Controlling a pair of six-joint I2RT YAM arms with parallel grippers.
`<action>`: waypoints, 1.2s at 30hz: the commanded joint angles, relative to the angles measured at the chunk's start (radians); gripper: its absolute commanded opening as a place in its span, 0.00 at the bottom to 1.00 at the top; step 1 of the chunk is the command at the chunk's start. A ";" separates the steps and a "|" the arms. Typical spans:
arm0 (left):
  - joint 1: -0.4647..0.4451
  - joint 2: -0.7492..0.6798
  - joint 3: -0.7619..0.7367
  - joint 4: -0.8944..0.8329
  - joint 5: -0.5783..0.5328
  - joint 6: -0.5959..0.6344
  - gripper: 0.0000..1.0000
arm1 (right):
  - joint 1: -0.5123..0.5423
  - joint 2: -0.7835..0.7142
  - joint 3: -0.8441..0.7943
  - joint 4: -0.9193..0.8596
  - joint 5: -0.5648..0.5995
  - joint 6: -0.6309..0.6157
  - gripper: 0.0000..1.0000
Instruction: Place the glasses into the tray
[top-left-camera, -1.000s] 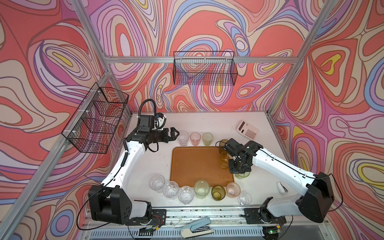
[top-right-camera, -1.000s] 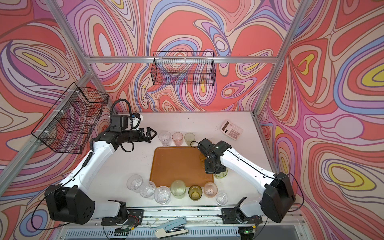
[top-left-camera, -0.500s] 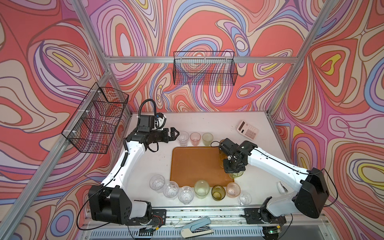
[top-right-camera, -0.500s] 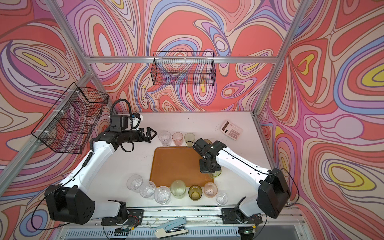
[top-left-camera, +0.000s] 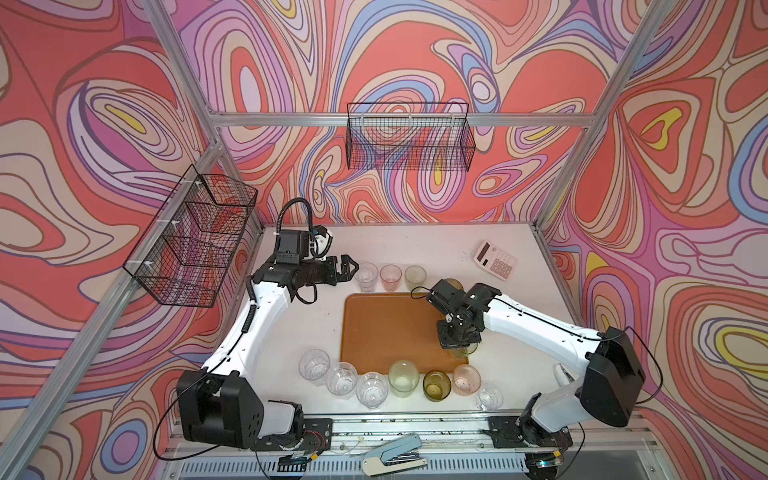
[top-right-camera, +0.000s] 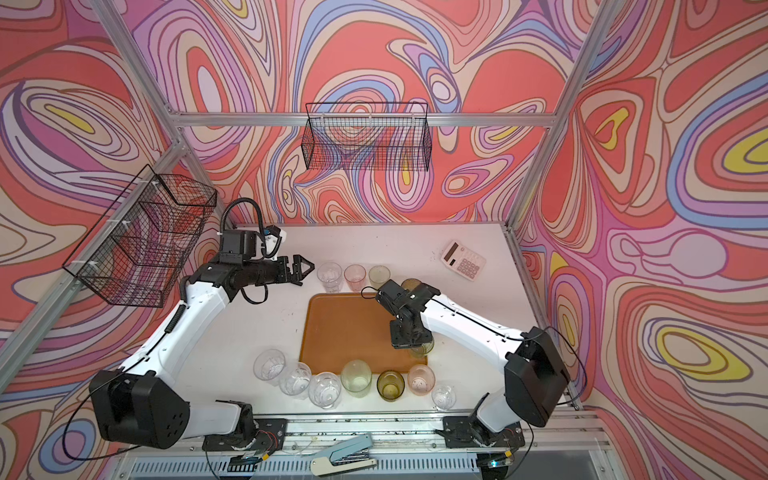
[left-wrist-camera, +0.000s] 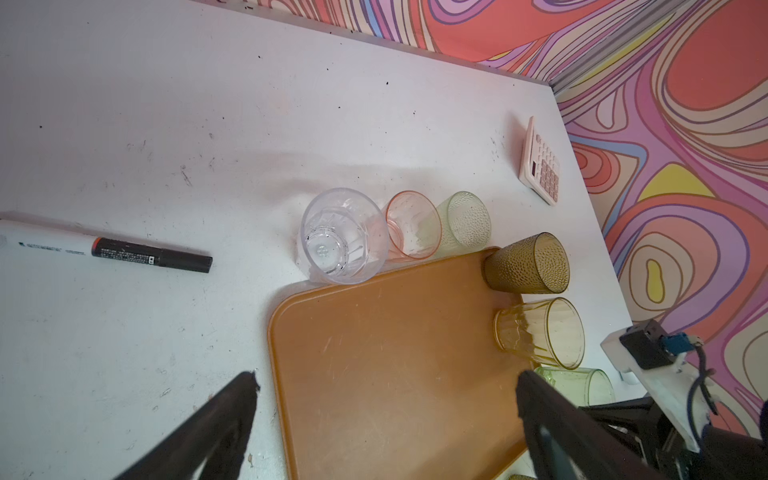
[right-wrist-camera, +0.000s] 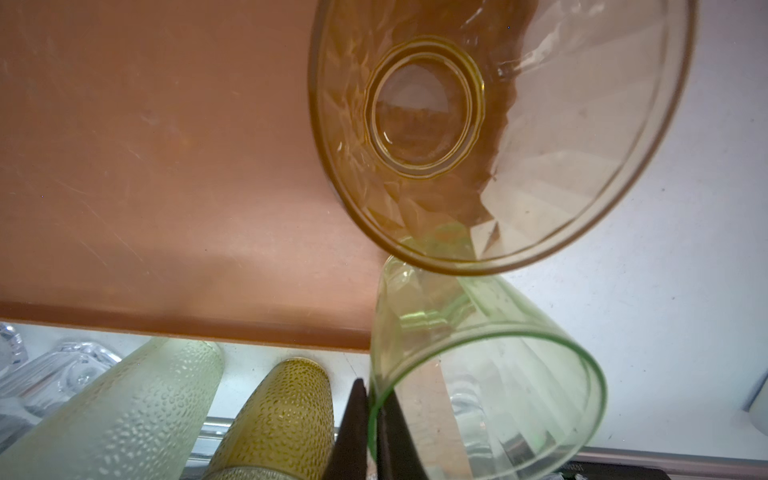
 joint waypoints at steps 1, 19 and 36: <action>0.001 -0.015 -0.011 0.006 0.007 0.003 1.00 | 0.014 0.008 0.019 0.014 0.005 0.017 0.00; 0.001 -0.018 -0.011 0.006 0.007 0.003 1.00 | 0.035 0.037 -0.018 0.030 0.010 0.031 0.00; 0.000 -0.017 -0.011 0.006 0.008 0.002 1.00 | 0.038 0.051 -0.031 0.026 0.020 0.033 0.02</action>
